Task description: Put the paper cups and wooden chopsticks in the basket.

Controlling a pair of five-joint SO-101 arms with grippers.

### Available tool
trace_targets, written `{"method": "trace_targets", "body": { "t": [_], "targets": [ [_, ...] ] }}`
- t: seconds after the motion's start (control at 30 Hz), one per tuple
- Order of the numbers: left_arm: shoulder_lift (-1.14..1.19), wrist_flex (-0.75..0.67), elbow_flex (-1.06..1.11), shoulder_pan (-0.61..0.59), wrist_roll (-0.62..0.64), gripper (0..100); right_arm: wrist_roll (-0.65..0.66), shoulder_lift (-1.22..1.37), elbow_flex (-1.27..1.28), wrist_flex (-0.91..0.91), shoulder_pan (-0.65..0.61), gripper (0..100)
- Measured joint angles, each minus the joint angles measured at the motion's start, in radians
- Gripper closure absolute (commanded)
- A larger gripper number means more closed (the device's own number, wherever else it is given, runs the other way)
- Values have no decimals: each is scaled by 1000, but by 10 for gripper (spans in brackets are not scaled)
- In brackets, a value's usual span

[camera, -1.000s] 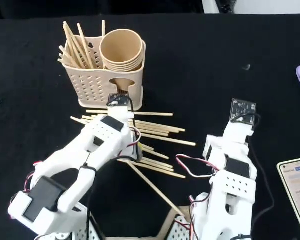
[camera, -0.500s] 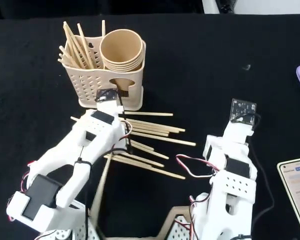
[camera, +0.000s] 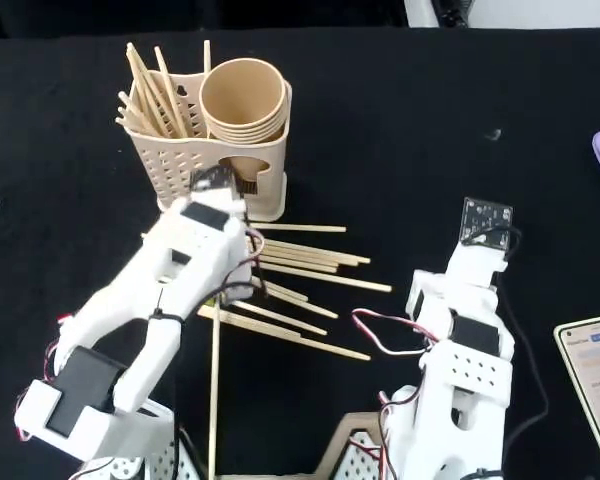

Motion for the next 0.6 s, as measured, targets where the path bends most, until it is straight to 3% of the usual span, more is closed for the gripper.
{"method": "trace_targets", "body": {
  "t": [0.23, 0.43, 0.6],
  "targets": [
    [2, 275, -285, 2, -169, 939, 0, 0, 0, 0, 0, 822],
    [11, 304, -448, 9, -327, 939, 0, 0, 0, 0, 0, 822],
    [11, 304, -486, 124, -459, 939, 0, 0, 0, 0, 0, 822]
  ]
}}
